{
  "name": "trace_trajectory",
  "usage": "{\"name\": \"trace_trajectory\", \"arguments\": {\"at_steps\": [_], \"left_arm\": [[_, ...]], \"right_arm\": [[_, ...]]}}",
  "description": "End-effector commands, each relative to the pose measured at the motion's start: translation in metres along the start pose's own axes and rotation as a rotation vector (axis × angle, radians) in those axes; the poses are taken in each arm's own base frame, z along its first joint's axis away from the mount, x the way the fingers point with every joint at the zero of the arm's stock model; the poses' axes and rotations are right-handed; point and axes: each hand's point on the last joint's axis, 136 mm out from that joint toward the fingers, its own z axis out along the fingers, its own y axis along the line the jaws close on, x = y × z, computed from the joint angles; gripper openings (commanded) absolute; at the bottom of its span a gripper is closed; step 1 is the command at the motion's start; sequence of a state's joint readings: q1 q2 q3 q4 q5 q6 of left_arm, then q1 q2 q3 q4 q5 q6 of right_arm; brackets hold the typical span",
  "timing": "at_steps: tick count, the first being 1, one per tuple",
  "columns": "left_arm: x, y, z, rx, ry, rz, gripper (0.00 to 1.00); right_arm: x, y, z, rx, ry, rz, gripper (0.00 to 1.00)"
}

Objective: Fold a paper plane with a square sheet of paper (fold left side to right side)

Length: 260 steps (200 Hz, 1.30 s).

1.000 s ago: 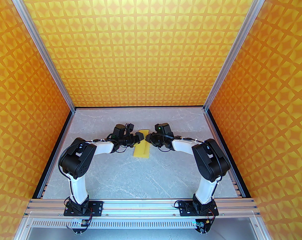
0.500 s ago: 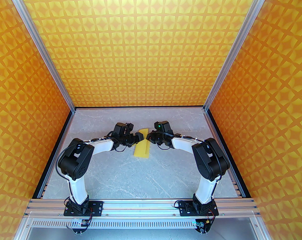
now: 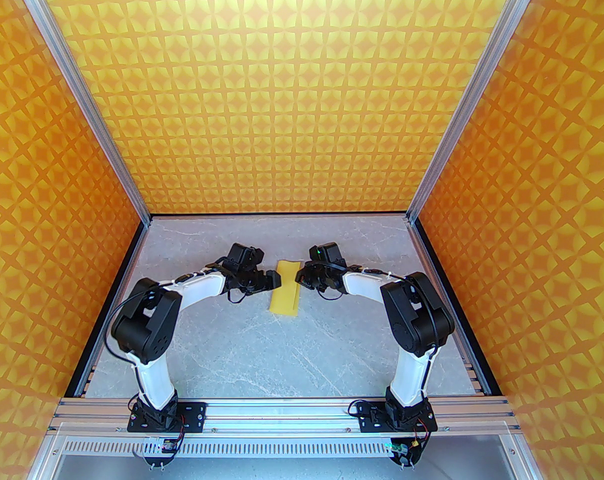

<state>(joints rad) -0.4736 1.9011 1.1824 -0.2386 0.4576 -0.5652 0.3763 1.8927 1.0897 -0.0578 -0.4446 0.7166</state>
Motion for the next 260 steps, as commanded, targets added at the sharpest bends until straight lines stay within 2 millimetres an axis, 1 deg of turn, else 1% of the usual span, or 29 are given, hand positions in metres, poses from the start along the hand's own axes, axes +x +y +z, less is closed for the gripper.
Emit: {"name": "trace_trajectory", "arguments": {"at_steps": [1,18,38,48,93,102,124,166,248,260], "left_arm": [[0.000,-0.001,0.009,-0.027,0.028,0.046,0.77],[0.000,-0.002,0.014,-0.028,0.038,0.056,0.74],[0.001,-0.005,0.019,-0.028,0.051,0.071,0.74],[0.002,-0.008,0.022,-0.027,0.057,0.082,0.72],[0.012,-0.008,0.032,-0.033,0.089,0.090,0.69],[0.013,-0.009,0.033,-0.032,0.088,0.095,0.65],[0.015,-0.010,0.036,-0.033,0.094,0.098,0.65],[0.017,-0.007,0.038,-0.071,0.098,0.114,0.64],[0.026,0.006,0.047,-0.154,0.122,0.122,0.63],[0.027,0.008,0.048,-0.162,0.126,0.121,0.60]], "right_arm": [[-0.006,-0.002,0.001,0.021,-0.006,-0.020,0.00],[-0.006,-0.002,0.001,0.021,-0.007,-0.021,0.00],[-0.006,-0.003,0.002,0.025,-0.003,-0.023,0.00],[-0.006,-0.003,0.002,0.026,-0.004,-0.024,0.00],[-0.007,-0.005,0.004,0.041,0.000,-0.035,0.00],[-0.007,-0.006,0.004,0.047,0.001,-0.036,0.00],[-0.007,-0.012,0.006,0.070,0.005,-0.037,0.00],[-0.006,-0.022,0.010,0.104,0.012,-0.030,0.00],[-0.005,-0.030,0.012,0.126,0.017,-0.031,0.00],[-0.005,-0.030,0.013,0.125,0.019,-0.032,0.00]]}}
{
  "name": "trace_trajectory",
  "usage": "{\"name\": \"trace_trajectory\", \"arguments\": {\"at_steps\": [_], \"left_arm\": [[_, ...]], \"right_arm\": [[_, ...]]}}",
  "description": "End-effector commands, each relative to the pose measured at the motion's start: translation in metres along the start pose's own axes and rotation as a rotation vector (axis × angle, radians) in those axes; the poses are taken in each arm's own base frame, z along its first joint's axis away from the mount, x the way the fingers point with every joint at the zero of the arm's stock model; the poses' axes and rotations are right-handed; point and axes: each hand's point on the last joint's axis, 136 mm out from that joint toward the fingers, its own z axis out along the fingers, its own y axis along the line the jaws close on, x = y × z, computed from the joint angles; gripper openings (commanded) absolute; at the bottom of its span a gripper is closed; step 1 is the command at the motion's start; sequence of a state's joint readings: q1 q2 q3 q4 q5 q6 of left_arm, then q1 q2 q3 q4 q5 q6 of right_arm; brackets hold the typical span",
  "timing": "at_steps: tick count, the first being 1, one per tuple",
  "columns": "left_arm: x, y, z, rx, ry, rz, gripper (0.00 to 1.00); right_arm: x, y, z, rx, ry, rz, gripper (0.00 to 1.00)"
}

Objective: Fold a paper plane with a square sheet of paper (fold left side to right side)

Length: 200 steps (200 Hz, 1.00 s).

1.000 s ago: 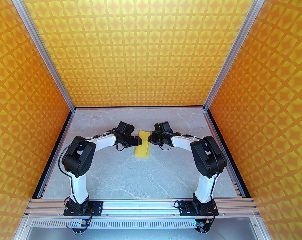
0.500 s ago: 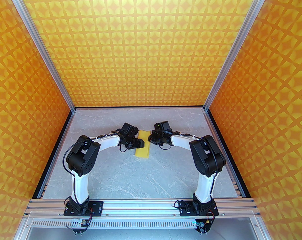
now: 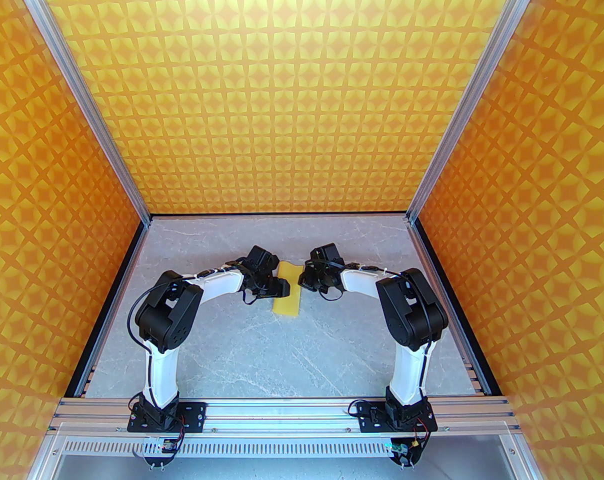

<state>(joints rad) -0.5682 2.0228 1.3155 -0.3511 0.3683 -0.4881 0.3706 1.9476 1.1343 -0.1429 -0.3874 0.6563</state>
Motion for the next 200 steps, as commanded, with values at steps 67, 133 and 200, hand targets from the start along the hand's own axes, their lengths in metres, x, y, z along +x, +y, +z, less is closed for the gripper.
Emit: {"name": "trace_trajectory", "arguments": {"at_steps": [67,133,200], "left_arm": [[0.015,0.029,0.022,-0.133,0.063,-0.010,0.54],[0.021,0.039,0.030,-0.167,0.089,-0.030,0.51],[0.027,0.041,0.033,-0.180,0.126,0.004,0.53]], "right_arm": [[-0.008,0.000,0.003,0.007,-0.008,-0.016,0.08],[-0.014,0.007,-0.010,0.004,-0.042,-0.018,0.27],[-0.023,0.005,-0.027,0.023,-0.106,0.004,0.27]]}}
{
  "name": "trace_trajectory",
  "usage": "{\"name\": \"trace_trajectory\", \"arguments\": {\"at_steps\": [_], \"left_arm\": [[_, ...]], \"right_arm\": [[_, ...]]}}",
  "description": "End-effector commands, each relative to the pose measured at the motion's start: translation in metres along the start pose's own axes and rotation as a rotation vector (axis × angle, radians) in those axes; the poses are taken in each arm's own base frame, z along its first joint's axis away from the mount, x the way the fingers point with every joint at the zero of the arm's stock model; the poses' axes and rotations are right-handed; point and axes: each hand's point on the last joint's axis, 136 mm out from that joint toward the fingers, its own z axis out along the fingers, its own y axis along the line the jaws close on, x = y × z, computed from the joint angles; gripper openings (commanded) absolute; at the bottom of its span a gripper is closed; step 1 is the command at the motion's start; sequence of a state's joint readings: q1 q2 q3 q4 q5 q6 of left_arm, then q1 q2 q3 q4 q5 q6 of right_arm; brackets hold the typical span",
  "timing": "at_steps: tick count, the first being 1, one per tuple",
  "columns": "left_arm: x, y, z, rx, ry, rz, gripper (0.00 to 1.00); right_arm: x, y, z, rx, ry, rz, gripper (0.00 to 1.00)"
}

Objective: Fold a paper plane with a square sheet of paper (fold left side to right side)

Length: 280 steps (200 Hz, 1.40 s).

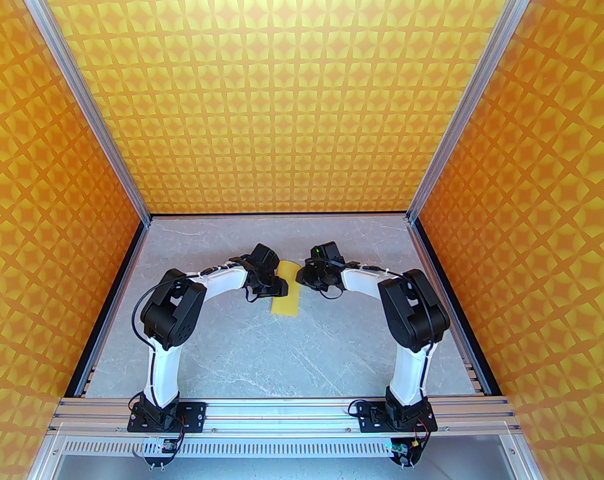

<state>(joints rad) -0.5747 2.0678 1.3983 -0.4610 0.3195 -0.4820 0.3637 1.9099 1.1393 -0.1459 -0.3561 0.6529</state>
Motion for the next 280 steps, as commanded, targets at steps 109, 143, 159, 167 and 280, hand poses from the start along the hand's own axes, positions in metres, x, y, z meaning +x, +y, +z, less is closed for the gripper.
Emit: {"name": "trace_trajectory", "arguments": {"at_steps": [109,143,159,167,280], "left_arm": [[0.033,0.035,0.037,-0.123,0.126,0.034,0.54],[0.033,0.035,0.038,-0.124,0.126,0.028,0.53],[0.032,0.035,0.038,-0.124,0.125,0.025,0.54],[0.033,0.035,0.038,-0.124,0.127,0.025,0.53],[0.034,0.035,0.040,-0.126,0.133,0.018,0.53]], "right_arm": [[-0.010,0.005,-0.014,-0.043,-0.055,0.073,0.11],[-0.003,0.009,-0.005,-0.075,-0.037,0.099,0.00],[0.002,0.011,0.000,-0.082,-0.022,0.102,0.00],[0.004,0.012,0.002,-0.085,-0.016,0.102,0.00],[0.023,0.003,0.024,-0.035,0.053,0.100,0.00]]}}
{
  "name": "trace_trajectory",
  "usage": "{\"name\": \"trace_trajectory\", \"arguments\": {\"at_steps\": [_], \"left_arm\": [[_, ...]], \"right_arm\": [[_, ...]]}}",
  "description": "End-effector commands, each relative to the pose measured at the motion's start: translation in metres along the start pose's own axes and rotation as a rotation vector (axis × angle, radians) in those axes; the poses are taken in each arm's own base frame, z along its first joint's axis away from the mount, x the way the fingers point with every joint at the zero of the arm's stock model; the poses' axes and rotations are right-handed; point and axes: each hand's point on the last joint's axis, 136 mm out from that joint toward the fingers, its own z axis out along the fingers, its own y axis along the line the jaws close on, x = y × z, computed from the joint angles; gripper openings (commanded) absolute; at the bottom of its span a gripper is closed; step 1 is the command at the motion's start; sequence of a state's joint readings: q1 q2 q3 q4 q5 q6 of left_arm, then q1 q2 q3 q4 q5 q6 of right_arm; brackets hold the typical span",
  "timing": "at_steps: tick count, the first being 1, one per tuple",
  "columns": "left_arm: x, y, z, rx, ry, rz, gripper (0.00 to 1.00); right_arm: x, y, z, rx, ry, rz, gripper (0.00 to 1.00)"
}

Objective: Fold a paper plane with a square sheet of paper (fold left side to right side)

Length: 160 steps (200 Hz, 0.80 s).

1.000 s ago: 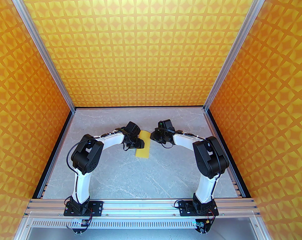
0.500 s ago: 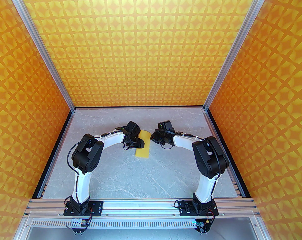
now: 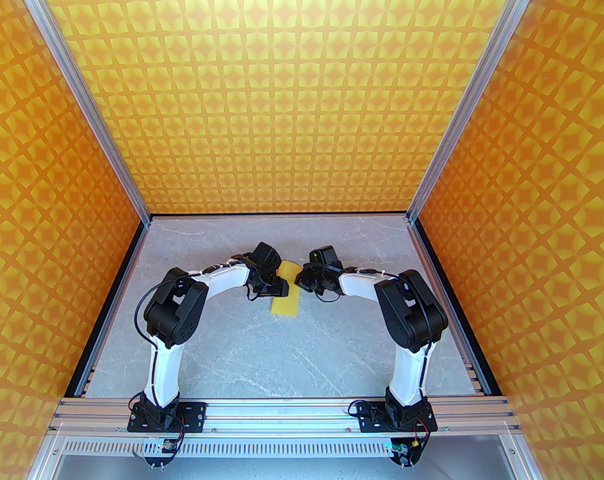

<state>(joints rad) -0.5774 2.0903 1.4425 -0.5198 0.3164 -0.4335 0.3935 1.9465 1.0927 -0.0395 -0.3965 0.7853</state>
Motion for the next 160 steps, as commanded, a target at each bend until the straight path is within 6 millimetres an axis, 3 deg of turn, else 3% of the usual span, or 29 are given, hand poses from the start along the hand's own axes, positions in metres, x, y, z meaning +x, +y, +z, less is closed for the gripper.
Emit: {"name": "trace_trajectory", "arguments": {"at_steps": [1,110,131,160], "left_arm": [[0.033,0.032,0.041,-0.107,0.104,-0.022,0.53],[0.031,0.026,0.034,-0.100,0.093,-0.020,0.53],[0.017,0.022,0.014,-0.084,0.043,-0.034,0.54],[-0.011,0.018,-0.034,-0.048,-0.071,-0.064,0.58]], "right_arm": [[0.004,-0.003,0.006,0.019,0.024,-0.002,0.00],[0.021,-0.038,0.012,0.223,0.101,-0.024,0.00],[0.022,-0.043,0.011,0.248,0.105,-0.033,0.00],[0.023,-0.046,0.010,0.265,0.112,-0.047,0.00]]}}
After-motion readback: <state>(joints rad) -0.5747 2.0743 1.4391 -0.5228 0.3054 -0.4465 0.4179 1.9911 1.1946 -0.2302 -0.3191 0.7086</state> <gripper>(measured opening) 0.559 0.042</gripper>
